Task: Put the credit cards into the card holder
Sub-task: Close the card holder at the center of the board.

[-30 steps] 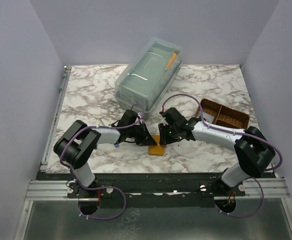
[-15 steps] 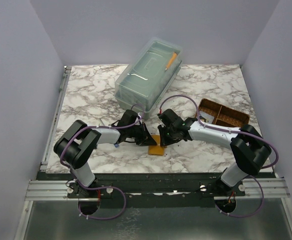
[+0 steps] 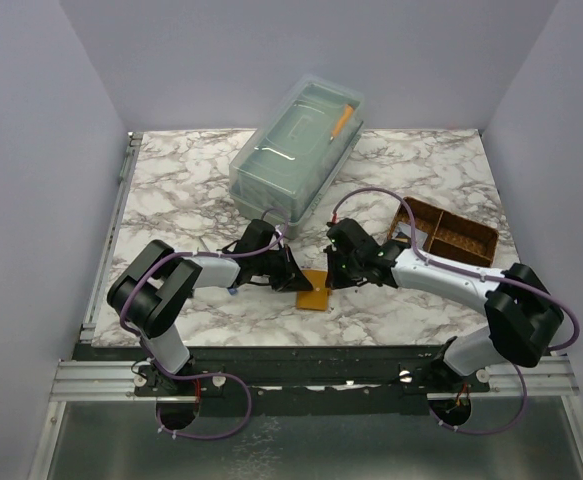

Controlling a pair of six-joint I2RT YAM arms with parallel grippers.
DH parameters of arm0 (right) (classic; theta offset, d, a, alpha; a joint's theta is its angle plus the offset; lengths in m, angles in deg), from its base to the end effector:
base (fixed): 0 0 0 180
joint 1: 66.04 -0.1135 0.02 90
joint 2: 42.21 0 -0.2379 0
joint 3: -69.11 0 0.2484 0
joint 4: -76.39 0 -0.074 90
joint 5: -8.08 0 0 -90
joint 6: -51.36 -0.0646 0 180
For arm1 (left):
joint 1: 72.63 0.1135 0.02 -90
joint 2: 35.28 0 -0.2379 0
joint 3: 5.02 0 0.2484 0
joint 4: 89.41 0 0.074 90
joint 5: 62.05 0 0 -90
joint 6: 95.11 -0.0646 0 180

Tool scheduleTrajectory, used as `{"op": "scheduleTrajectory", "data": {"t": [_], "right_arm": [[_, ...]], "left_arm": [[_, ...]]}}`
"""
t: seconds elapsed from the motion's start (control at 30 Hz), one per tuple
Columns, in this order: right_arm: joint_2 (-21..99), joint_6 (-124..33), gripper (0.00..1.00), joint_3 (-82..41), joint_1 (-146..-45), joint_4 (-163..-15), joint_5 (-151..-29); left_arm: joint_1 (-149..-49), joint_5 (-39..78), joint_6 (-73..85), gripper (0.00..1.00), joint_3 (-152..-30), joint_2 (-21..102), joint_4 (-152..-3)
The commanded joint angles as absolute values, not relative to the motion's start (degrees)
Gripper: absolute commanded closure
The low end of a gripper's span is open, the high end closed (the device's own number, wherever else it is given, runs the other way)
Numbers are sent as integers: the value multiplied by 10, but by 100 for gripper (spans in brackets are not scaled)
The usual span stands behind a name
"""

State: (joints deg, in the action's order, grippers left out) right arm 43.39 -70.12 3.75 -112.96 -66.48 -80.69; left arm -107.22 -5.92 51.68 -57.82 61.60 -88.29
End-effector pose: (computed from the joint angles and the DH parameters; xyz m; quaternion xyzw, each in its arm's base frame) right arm 0.2124 0.2251 0.1481 -0.1259 0.9514 0.1696 0.2242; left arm 0.2404 -0.2095 0.0863 -0.0614 0.8893 -0.4490 0.0619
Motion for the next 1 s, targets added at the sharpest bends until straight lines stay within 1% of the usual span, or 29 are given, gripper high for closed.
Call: {"op": "scheduleTrajectory", "data": {"t": [0.0, 0.17, 0.27, 0.43, 0.6, 0.7, 0.73, 0.77, 0.8, 0.9, 0.97], "right_arm": [[407, -728, 100, 57, -1132, -706, -825], [422, -735, 100, 77, -1131, -774, -875], [439, -740, 100, 81, -1130, -798, -884], [441, -746, 100, 88, -1128, -823, -880], [449, -743, 100, 80, -1126, -808, -881], [434, -722, 98, 31, -1130, -721, -836], [434, -724, 89, 7, -1131, -658, -807], [441, -728, 77, -16, -1132, -607, -784], [456, -736, 72, -44, -1132, -550, -763], [492, -778, 59, -83, -1156, -460, -711], [503, -809, 57, -89, -1161, -436, -705]], "left_arm": [[-1072, -43, 503, 94, -577, 622, -883], [-1072, -43, 505, 95, -577, 626, -883], [-1072, -43, 505, 97, -577, 626, -883], [-1072, -41, 506, 97, -574, 625, -884], [-1072, -41, 507, 98, -575, 624, -884], [-1072, -41, 507, 98, -575, 623, -884], [-1072, -41, 507, 98, -575, 623, -884], [-1072, -42, 508, 98, -575, 623, -885], [-1072, -42, 508, 98, -576, 625, -884], [-1072, -44, 507, 98, -578, 630, -885], [-1071, -45, 507, 98, -580, 631, -884]]}}
